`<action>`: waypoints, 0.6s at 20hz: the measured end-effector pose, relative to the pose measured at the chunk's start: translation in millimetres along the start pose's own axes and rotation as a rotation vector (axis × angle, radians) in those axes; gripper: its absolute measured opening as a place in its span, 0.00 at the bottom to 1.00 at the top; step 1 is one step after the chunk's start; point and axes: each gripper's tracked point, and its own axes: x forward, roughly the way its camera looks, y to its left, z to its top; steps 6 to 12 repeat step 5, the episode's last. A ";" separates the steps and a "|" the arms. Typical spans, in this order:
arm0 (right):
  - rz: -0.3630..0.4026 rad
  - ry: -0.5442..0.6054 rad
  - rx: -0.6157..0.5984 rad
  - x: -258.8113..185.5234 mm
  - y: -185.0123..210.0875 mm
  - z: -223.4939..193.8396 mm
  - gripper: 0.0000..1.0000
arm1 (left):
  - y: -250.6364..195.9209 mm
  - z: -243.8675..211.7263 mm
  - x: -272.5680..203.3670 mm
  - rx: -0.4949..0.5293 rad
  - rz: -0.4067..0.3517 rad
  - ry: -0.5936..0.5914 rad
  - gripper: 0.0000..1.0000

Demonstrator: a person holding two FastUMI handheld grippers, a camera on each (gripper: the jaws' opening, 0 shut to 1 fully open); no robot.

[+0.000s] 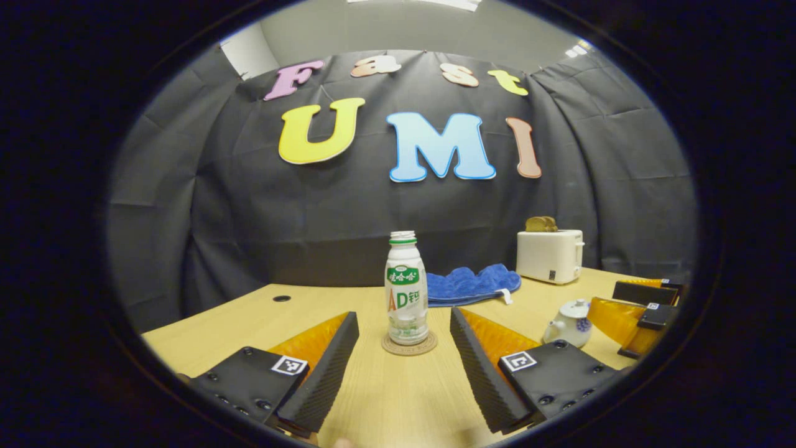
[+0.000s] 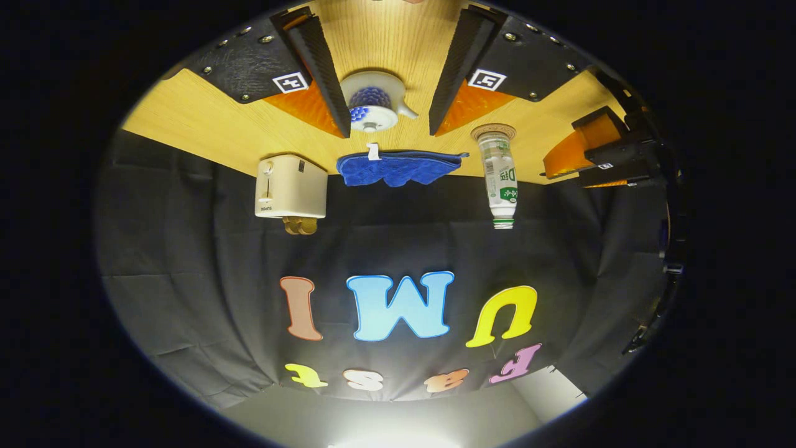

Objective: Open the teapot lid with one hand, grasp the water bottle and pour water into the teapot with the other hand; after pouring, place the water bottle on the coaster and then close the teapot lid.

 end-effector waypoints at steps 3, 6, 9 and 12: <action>0.000 -0.001 -0.013 -9.4 5.7 -1.1 0.78 | -8.8 -2.8 -24.0 0.001 0.001 -0.013 1.00; -0.004 0.000 -0.026 -14.2 7.9 -3.5 0.78 | -13.1 -5.9 -35.5 -0.013 -0.001 -0.010 1.00; -0.004 0.000 -0.026 -14.2 7.9 -3.5 0.78 | -13.1 -5.9 -35.5 -0.013 -0.001 -0.010 1.00; -0.004 0.000 -0.026 -14.2 7.9 -3.5 0.78 | -13.1 -5.9 -35.5 -0.013 -0.001 -0.010 1.00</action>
